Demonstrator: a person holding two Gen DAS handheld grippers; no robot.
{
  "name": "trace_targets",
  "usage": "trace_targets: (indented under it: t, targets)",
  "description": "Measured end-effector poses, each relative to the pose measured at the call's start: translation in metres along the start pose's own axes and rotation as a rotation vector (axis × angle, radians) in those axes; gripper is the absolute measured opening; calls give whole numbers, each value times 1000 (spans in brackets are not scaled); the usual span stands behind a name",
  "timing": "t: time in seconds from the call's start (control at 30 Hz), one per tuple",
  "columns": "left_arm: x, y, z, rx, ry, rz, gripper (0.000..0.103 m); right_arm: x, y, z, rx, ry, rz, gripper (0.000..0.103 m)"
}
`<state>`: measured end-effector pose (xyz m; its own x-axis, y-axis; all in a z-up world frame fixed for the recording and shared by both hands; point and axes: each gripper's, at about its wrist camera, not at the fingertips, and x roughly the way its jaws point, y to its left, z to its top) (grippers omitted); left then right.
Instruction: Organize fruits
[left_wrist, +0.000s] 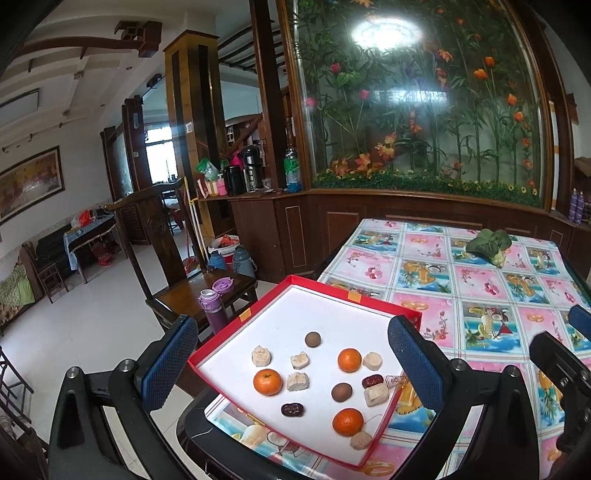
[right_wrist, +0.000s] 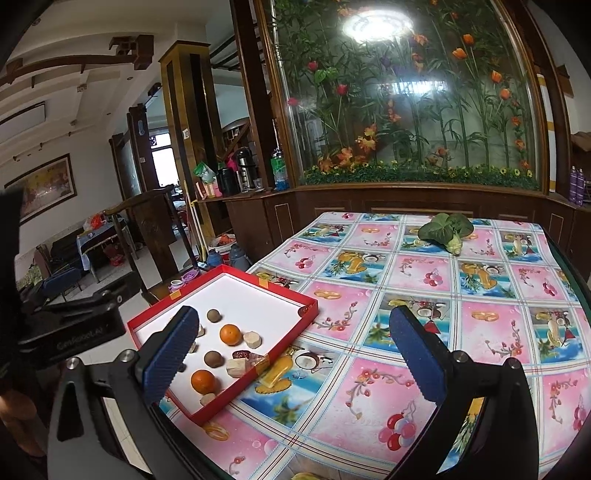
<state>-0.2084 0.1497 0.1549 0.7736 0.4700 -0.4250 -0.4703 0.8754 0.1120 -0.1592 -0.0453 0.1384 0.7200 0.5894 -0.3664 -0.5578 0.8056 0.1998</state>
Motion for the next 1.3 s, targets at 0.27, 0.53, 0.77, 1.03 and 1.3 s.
trace_targets:
  t: [0.27,0.53,0.77,1.03,1.3]
  targets:
    - [-2,17,-7,-30,7,-17,103,10,14,-2,-9,36,8,103]
    - [-3,45,-8,-74,4,44,103,14,43,1,-65,36,25,103]
    - [-11,67,-7,-95,-37,127,103,16,68,1,-108,34,40,103]
    - [-12,82,-9,-119,-41,173,103,16,86,3,-145,24,58,103]
    - [-14,89,-11,-133,-36,175,103,13,99,1,-182,9,62,103]
